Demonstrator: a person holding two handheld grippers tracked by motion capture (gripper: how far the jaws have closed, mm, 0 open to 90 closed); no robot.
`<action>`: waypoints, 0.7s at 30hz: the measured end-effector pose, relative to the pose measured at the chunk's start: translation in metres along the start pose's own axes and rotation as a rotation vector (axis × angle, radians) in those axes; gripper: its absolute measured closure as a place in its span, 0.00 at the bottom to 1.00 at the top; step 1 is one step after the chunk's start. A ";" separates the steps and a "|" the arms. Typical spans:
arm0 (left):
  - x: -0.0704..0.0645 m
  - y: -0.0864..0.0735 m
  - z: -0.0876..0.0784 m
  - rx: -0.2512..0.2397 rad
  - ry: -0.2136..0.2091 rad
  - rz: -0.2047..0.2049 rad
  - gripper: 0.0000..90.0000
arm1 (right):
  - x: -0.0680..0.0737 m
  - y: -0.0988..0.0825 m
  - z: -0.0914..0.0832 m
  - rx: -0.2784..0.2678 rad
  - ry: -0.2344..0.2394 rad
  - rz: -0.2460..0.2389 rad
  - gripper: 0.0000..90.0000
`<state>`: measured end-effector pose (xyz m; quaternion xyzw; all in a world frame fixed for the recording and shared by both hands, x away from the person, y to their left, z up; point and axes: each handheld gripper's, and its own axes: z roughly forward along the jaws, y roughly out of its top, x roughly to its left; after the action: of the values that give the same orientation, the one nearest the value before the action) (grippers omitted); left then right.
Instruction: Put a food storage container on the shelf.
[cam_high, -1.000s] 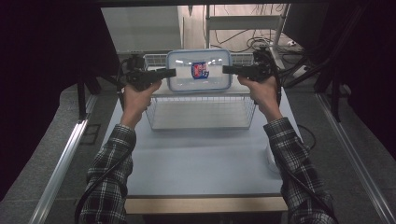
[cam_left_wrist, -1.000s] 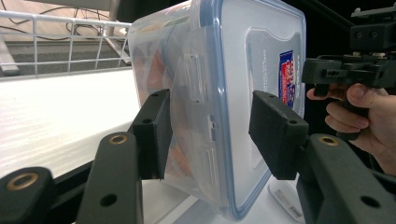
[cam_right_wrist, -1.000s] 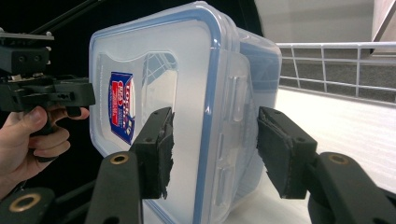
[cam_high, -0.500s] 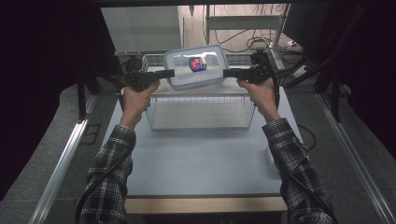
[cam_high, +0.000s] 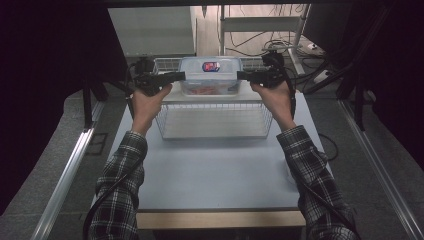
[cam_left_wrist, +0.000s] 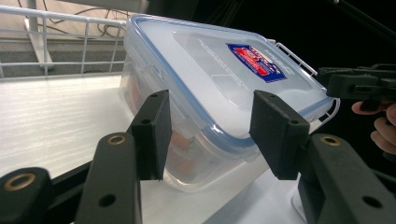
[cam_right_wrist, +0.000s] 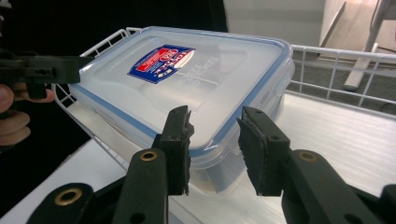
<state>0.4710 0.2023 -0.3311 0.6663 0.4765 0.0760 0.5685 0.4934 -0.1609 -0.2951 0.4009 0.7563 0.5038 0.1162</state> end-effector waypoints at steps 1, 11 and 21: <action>-0.002 0.000 0.000 -0.001 0.002 -0.001 0.54 | 0.000 0.000 0.000 0.003 -0.002 -0.003 0.71; -0.010 0.003 -0.004 0.002 0.014 0.052 0.47 | -0.001 -0.003 -0.003 -0.025 0.033 -0.019 0.63; -0.032 -0.015 -0.023 0.006 -0.006 0.236 0.30 | 0.009 -0.013 -0.016 -0.051 0.059 -0.087 0.40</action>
<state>0.4305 0.1934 -0.3215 0.7197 0.3933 0.1390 0.5550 0.4719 -0.1674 -0.2965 0.3495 0.7632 0.5287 0.1260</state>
